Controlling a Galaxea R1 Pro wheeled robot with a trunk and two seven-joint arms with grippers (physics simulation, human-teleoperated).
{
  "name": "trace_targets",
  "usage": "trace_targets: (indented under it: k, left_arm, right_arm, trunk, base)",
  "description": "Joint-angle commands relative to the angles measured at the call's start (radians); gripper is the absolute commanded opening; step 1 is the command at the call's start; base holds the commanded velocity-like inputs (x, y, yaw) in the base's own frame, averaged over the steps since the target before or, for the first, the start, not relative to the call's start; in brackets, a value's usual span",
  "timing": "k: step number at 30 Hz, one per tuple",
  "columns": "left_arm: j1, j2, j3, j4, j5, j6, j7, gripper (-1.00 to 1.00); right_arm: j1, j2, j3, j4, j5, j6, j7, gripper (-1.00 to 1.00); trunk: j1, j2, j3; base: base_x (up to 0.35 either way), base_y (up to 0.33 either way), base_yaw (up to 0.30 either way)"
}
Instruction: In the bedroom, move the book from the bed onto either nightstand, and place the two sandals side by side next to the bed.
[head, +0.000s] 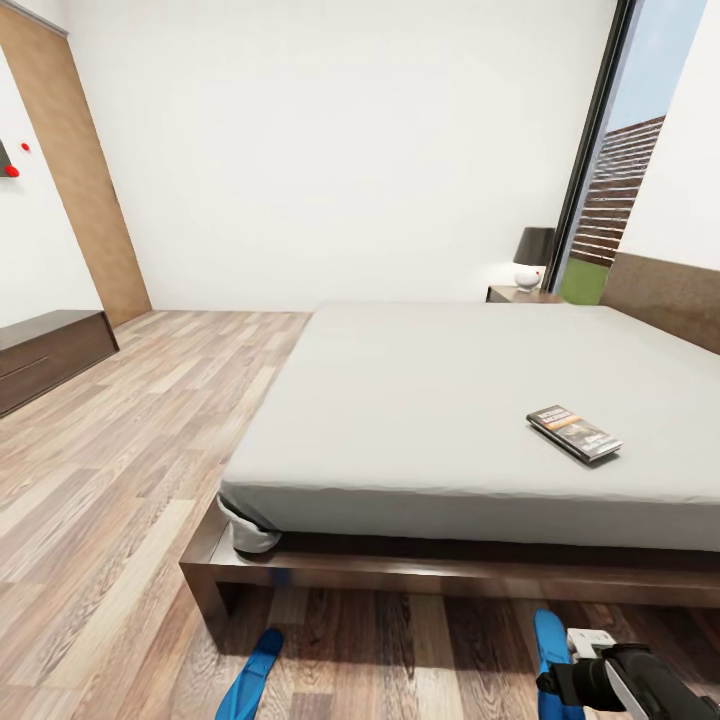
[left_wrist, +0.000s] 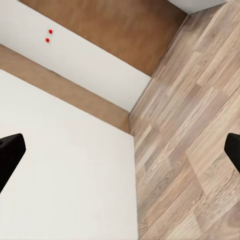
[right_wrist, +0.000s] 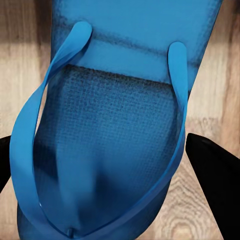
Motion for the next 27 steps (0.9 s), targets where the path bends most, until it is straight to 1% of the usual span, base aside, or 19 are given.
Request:
trace_targets:
  k: [1, 6, 14, 16, 20, 27]
  left_arm:
    - [0.003, 0.0, 0.005, 0.001, -0.003, -0.009, 0.001, 1.0]
    - [0.019, 0.0, 0.005, -0.001, -0.002, -0.021, 0.002, 1.0]
    - [0.026, -0.001, 0.003, -0.001, -0.002, -0.036, 0.0, 1.0]
    - [0.031, -0.002, 0.003, -0.001, -0.002, -0.047, 0.0, 1.0]
    - [0.034, -0.003, 0.003, -0.001, -0.002, -0.056, -0.002, 1.0]
    - [0.035, -0.005, 0.002, 0.0, -0.007, -0.058, -0.005, 1.0]
  right_arm:
    - [0.0, 0.0, -0.001, -0.001, -0.002, 0.006, 0.002, -1.0]
    - [0.0, 0.003, -0.001, 0.0, -0.002, 0.006, 0.002, -1.0]
    - [0.0, 0.006, 0.001, 0.0, 0.0, 0.006, 0.003, -1.0]
    - [0.0, 0.01, 0.006, -0.001, 0.0, 0.006, 0.004, -1.0]
    - [0.0, 0.013, 0.042, -0.001, 0.0, 0.005, 0.013, -1.0]
    - [0.0, 0.013, 0.05, -0.002, 0.0, 0.005, 0.016, -1.0]
  trunk:
    - [0.0, 0.0, -0.001]
    - [0.0, 0.0, -0.001]
    - [0.0, 0.0, -0.001]
    - [0.0, 0.0, -0.001]
    - [0.0, 0.0, -0.001]
    - [0.0, 0.0, -0.001]
  base:
    - [0.0, 0.0, 0.0]
    - [0.0, 0.0, 0.0]
    - [0.0, 0.0, 0.0]
    - [0.0, 0.0, 0.0]
    - [0.0, 0.0, 0.0]
    - [0.0, 0.0, 0.0]
